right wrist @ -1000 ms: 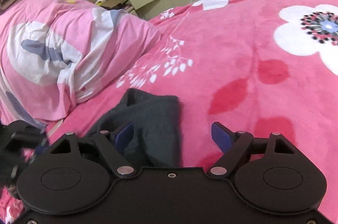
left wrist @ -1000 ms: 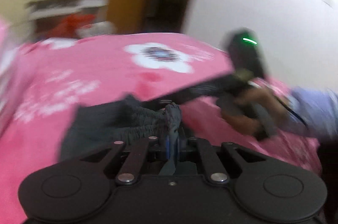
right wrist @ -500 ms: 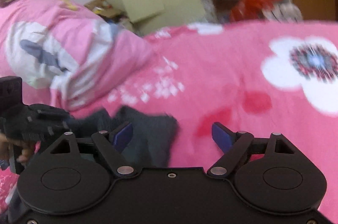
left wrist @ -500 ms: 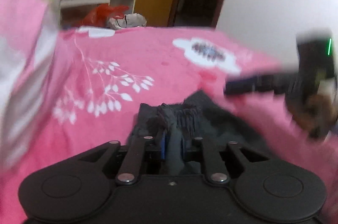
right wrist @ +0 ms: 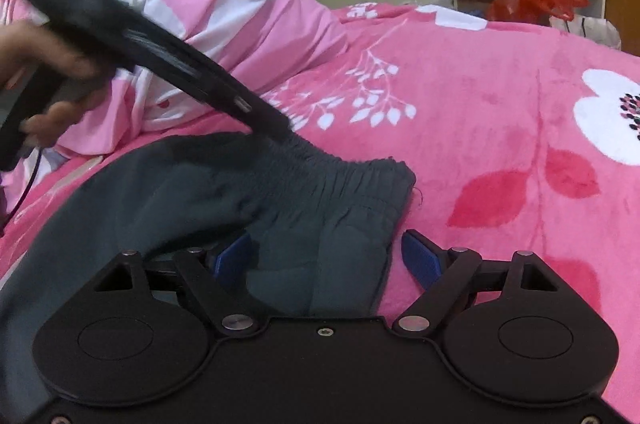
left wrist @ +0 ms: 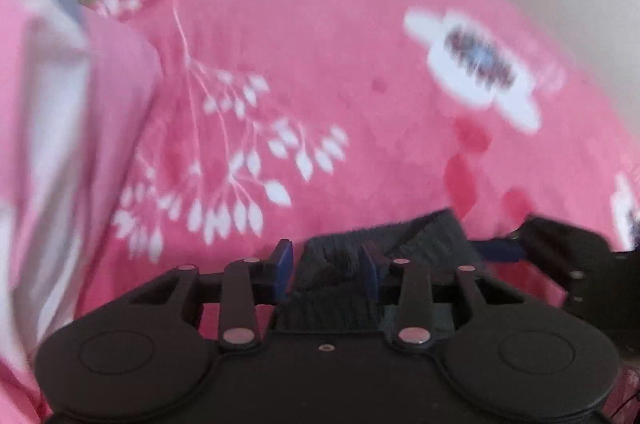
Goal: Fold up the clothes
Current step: 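Grasp the shorts' elastic waistband with the left tool and lift it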
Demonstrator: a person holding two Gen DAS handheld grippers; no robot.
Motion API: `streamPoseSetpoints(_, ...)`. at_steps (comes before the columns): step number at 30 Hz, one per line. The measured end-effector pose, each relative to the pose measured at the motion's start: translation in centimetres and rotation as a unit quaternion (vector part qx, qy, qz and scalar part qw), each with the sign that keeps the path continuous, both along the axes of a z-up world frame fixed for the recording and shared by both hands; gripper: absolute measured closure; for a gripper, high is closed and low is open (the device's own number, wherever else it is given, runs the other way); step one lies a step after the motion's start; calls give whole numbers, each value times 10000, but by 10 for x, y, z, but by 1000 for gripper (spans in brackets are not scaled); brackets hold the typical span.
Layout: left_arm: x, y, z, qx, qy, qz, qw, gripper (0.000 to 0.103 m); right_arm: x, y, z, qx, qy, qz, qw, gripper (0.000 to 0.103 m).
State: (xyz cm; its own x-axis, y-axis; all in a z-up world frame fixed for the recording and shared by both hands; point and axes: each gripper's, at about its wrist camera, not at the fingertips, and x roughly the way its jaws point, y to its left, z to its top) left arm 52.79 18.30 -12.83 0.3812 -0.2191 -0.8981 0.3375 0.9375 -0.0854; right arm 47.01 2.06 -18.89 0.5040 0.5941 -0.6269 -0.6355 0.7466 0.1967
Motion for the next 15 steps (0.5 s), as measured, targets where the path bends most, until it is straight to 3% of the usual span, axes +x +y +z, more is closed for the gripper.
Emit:
streamPoseSetpoints(3, 1, -16, 0, 979, 72, -456, 9941, 91, 0, -2, 1, 105, -7, -37, 9999, 20)
streamPoseSetpoints(4, 3, -17, -1, 1128, 85, -547, 9921, 93, 1, -2, 1, 117, -28, -32, 9999, 20)
streamPoseSetpoints(6, 9, -15, -4, 1270, 304, -640, 9894, 97, 4, -2, -1, 147, -33, -46, 9999, 20)
streamPoseSetpoints(12, 7, -3, -5, 1748, 98, -734, 9818, 97, 12, -4, -6, 52, -137, -477, 9988, 21)
streamPoseSetpoints(15, 8, 3, -9, 1793, 24, -721, 9812, 93, 18, -8, -6, -27, -147, -878, 9960, 21)
